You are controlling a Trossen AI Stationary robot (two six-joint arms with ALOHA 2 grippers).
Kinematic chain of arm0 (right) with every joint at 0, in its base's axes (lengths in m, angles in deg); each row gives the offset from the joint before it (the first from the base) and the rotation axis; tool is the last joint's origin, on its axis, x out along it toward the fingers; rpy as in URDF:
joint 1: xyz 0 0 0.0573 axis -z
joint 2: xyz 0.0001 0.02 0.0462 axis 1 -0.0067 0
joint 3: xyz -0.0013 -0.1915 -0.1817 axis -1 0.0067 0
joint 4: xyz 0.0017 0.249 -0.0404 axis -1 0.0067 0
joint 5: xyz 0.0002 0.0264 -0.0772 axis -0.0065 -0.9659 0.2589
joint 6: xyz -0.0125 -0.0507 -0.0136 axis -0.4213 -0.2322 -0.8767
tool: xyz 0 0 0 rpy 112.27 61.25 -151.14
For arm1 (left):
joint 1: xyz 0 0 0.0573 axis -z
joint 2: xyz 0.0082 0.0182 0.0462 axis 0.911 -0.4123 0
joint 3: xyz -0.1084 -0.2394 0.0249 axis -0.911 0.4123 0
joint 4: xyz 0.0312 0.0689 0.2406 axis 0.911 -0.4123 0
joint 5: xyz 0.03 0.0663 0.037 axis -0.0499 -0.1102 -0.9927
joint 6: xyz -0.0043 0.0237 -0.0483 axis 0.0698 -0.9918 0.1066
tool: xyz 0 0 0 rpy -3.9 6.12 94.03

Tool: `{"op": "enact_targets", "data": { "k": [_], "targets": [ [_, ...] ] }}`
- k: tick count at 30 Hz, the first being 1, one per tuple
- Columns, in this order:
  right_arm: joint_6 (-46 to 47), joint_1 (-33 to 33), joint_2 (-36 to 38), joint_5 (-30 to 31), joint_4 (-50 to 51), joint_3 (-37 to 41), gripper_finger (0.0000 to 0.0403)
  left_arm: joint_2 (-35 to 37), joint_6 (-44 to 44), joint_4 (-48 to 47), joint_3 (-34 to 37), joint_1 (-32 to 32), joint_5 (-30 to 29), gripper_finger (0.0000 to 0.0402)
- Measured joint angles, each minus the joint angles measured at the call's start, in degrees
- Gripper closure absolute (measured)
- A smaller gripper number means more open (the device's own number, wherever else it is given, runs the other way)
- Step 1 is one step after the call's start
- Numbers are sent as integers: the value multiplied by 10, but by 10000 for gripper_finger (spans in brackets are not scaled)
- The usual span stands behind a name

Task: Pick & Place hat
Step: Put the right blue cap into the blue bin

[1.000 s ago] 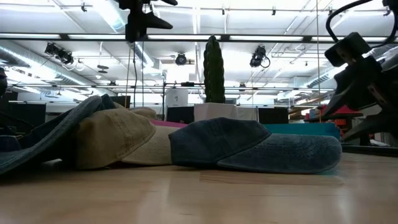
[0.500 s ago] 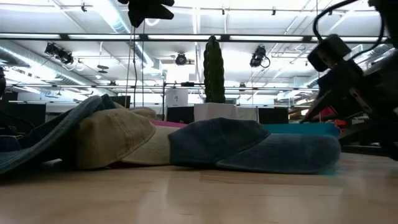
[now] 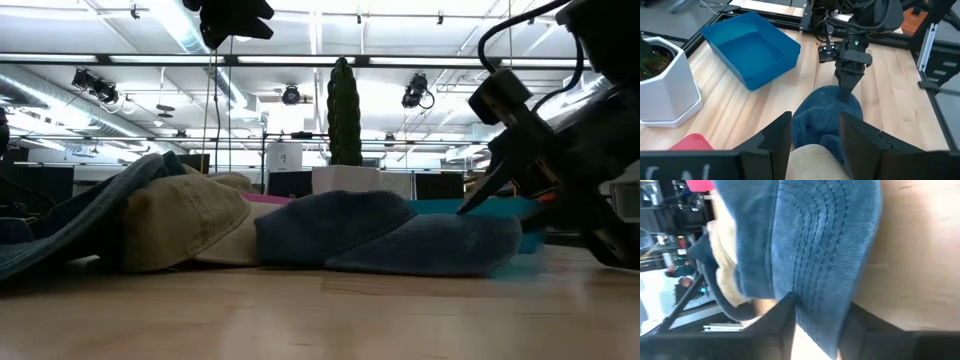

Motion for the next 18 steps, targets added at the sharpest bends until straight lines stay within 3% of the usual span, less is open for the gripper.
{"op": "enact_targets", "data": {
  "k": [4, 6, 12, 18],
  "targets": [
    [-20, 0, 2, 12, -28, -2, 369, 0, 16, 0, 0, 0, 0, 236],
    [-47, 0, 5, 15, -51, -2, 389, 0, 20, 0, 0, 0, 0, 236],
    [-74, -5, 48, 19, -40, -1, 395, 0, 35, 0, 0, 0, 1, 236],
    [-73, -23, 141, 21, 83, 0, 397, 0, 57, 0, 0, 0, 1, 236]
  ]
}}
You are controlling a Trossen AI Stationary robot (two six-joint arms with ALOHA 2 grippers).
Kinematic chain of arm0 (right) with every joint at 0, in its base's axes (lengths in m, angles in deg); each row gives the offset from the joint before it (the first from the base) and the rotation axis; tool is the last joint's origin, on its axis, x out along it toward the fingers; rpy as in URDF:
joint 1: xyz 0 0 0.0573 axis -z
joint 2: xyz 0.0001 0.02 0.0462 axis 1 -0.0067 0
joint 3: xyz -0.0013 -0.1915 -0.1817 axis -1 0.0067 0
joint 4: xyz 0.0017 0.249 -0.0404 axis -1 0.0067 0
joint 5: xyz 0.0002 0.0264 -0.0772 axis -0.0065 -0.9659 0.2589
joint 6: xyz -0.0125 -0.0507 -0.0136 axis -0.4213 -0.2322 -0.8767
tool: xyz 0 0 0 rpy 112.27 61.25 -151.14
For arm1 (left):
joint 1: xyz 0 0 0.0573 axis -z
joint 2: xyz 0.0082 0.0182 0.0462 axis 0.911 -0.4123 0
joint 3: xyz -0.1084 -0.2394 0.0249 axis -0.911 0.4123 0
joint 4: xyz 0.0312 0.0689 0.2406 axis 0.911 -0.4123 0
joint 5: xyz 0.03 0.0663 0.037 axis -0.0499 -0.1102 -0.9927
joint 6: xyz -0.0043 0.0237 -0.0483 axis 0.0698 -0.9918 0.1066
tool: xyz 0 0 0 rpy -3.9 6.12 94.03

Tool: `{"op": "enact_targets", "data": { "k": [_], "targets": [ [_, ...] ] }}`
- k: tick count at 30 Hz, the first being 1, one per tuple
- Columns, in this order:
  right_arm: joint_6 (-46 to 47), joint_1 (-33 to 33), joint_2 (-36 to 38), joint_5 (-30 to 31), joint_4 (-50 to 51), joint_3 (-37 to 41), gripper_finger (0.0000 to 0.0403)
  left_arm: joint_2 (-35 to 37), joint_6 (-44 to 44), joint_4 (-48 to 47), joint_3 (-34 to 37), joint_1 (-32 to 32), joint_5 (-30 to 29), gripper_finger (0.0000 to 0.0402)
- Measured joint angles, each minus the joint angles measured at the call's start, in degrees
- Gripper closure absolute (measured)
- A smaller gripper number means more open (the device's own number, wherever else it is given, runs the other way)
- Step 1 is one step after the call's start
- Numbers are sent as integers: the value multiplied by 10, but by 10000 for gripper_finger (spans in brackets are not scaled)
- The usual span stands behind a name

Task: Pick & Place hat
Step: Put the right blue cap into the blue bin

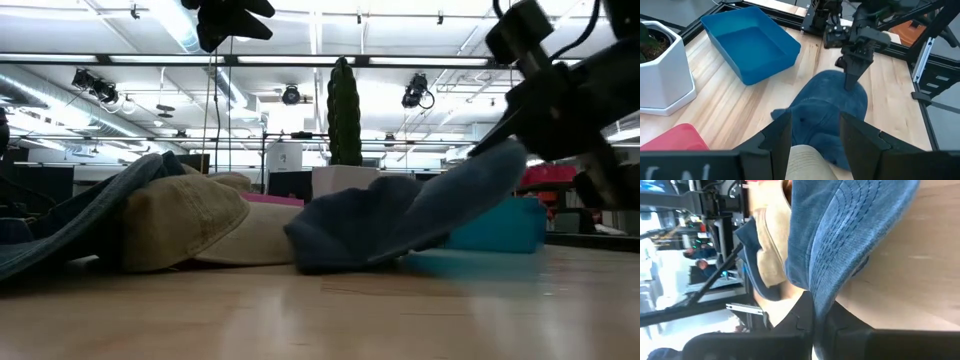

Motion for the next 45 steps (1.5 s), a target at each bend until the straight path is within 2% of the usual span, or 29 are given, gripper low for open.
{"op": "enact_targets", "data": {
  "k": [9, 16, 23, 29, 37, 41, 45],
  "targets": [
    [-20, -19, 152, 2, 144, 1, 397, 0, 4, 1, 0, -1, 0, 236],
    [-79, -19, 234, 7, 152, 1, 397, 0, 4, 7, 0, -1, -15, 236],
    [-152, -19, 303, 8, 147, 1, 397, 0, 3, 51, 0, -1, -57, 236],
    [-251, -15, 339, 11, 64, 1, 397, 0, -2, 90, 0, -7, -111, 236],
    [-411, 17, 350, 39, -124, 1, 397, 0, -1, 155, 0, -50, -113, 236],
    [-492, 36, 350, 26, -225, 1, 397, 0, 0, 178, 0, -69, -113, 236],
    [-531, 47, 350, -4, -286, 0, 397, 0, 0, 198, 0, -84, -113, 236]
  ]
}}
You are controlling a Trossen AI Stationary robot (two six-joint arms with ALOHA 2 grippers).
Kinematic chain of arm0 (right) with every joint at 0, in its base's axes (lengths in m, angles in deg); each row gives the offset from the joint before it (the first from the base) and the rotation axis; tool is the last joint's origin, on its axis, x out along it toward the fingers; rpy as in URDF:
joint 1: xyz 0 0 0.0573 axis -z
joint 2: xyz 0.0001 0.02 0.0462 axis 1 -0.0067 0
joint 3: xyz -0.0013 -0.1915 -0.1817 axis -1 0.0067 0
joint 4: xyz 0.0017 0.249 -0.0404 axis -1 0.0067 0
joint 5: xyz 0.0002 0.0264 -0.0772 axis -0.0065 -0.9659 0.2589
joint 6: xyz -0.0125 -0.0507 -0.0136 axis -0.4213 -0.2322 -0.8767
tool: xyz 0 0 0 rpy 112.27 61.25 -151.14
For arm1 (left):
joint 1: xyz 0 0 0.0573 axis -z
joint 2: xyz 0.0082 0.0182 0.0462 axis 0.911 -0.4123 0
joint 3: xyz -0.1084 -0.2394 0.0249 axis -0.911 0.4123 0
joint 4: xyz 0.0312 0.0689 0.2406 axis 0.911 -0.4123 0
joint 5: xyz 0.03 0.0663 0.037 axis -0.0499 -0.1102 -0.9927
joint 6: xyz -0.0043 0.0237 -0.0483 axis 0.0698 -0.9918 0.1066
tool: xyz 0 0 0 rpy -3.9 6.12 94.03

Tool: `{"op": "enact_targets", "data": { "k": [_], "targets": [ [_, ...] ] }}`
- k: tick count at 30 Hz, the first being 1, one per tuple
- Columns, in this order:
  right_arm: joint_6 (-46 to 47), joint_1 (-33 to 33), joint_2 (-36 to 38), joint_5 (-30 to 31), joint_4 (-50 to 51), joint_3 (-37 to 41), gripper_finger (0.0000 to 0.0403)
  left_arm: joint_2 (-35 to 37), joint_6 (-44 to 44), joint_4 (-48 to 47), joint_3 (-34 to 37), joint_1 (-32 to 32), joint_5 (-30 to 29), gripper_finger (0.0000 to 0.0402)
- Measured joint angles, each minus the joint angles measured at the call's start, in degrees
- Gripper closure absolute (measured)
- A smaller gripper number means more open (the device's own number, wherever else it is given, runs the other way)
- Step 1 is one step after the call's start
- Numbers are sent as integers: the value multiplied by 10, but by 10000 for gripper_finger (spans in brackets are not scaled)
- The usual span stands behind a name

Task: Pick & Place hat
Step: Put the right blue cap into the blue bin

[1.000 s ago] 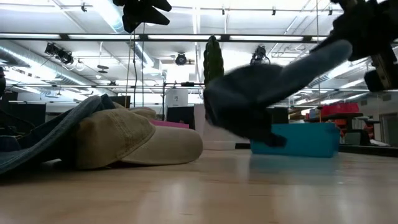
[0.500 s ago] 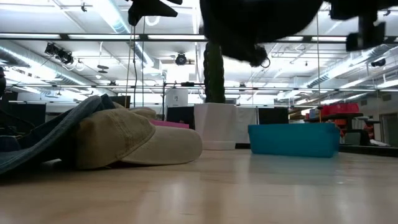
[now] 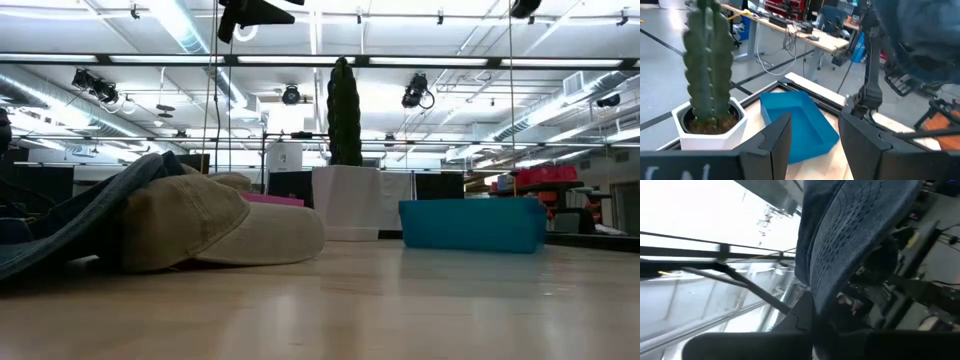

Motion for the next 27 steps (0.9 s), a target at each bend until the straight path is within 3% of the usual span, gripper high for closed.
{"op": "enact_targets", "data": {
  "k": [10, 17, 27],
  "targets": [
    [-12, 6, 0, -26, -21, 0, 397, 0, 4, 50, 0, -21, 1, 236],
    [-41, 25, -1, -24, -30, 0, 397, 0, 8, 115, 0, -21, 39, 236],
    [-199, 81, -1, -8, -87, 0, 397, 0, 140, 275, 0, -27, 35, 236]
  ]
}}
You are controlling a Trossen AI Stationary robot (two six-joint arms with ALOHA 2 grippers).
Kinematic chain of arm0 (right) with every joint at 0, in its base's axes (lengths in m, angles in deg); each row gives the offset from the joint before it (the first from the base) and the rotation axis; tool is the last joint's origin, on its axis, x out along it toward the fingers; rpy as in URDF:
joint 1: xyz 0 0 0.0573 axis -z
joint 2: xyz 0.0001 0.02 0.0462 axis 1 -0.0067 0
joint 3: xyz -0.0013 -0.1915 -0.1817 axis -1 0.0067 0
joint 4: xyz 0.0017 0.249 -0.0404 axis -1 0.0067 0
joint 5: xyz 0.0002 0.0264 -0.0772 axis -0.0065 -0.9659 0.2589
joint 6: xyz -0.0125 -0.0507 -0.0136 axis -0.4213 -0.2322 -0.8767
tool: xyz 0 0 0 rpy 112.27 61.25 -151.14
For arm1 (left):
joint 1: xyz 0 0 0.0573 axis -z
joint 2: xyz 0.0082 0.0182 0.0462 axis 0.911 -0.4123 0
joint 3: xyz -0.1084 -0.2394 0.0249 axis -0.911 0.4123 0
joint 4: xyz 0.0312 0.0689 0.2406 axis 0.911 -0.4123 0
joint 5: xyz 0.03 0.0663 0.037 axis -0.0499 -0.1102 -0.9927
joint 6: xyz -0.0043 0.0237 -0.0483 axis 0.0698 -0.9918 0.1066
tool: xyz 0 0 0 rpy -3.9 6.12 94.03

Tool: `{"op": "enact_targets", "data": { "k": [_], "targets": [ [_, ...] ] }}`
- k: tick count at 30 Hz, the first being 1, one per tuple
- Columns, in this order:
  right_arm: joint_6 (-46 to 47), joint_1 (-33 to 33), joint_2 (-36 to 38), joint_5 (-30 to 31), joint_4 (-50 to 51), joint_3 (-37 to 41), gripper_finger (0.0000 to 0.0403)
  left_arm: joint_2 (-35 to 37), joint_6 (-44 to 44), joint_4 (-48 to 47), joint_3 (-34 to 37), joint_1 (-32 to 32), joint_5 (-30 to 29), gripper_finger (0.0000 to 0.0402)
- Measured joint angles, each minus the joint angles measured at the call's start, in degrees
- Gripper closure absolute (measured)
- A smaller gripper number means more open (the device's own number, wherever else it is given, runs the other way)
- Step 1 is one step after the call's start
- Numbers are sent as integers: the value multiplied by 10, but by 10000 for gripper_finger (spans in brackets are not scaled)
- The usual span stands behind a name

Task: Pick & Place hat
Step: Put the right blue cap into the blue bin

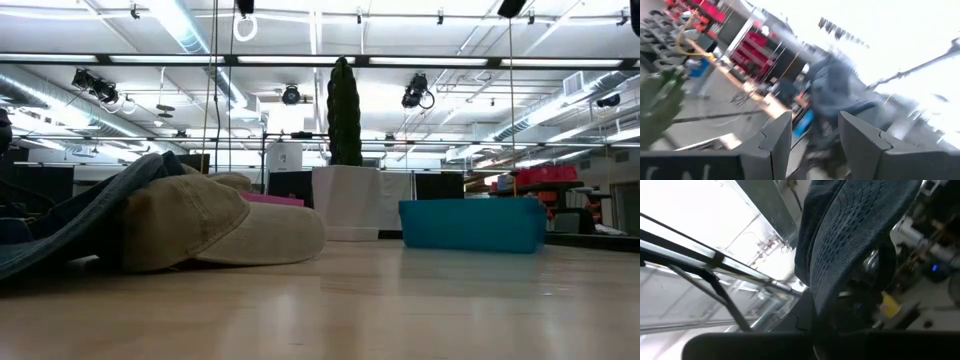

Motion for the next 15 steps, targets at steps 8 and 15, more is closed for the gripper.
{"op": "enact_targets", "data": {
  "k": [8, 15],
  "targets": [
    [-101, 28, -15, -54, -18, -32, 397, 0, 74, 60, 0, -9, -1, 236],
    [-204, 59, -72, -62, 38, -130, 394, -9, 54, 99, 0, -12, -1, 236]
  ]
}}
